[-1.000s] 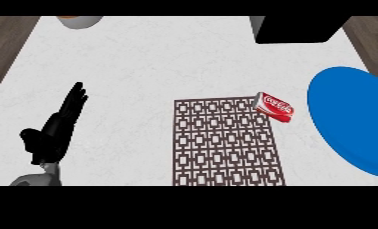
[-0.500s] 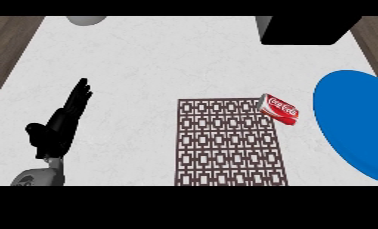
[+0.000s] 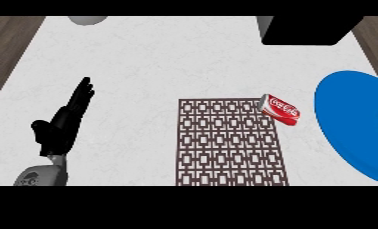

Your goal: Pick the lemon from the placemat and place it in the plate

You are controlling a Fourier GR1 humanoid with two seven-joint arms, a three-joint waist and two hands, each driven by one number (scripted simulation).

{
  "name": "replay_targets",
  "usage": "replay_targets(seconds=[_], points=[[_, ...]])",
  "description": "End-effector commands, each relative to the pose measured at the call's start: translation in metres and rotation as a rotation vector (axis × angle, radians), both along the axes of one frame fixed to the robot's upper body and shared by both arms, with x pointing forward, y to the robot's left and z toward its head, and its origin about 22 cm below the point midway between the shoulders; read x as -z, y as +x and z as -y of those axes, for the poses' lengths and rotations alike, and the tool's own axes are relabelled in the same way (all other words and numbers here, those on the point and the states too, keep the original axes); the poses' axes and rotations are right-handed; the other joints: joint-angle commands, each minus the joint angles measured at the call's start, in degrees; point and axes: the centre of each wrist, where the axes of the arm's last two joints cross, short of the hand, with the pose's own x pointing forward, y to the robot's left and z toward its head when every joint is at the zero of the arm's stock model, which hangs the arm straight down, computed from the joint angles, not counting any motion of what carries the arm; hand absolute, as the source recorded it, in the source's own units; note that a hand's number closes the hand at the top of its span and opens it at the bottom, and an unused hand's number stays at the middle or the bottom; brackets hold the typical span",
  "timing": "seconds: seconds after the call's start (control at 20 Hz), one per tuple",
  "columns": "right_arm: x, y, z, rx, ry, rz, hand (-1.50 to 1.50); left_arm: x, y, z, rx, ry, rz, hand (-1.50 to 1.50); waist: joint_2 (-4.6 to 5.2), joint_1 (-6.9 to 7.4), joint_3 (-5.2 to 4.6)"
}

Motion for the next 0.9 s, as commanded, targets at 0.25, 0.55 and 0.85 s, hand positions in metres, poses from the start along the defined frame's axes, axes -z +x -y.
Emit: replay_targets(seconds=[0.25, 0.55, 0.85], points=[[0.013, 0.047, -0.018, 0.138, 0.145, -0.075, -1.50, -0.004, -0.017, -0.015, 0.004, 0.008, -0.005, 0.00, -0.13, -0.08, 0.00], [0.049, 0.041, -0.010, 0.157, 0.331, 0.052, -1.50, 0.006, -0.005, -0.022, 0.001, -0.016, -0.025, 0.00, -0.06, -0.60, 0.03], [0.038, 0.019, 0.030, 0.214, 0.572, 0.246, -1.50, 0.011, -0.021, 0.004, -0.007, -0.015, 0.000, 0.00, -0.28, -0.84, 0.09]])
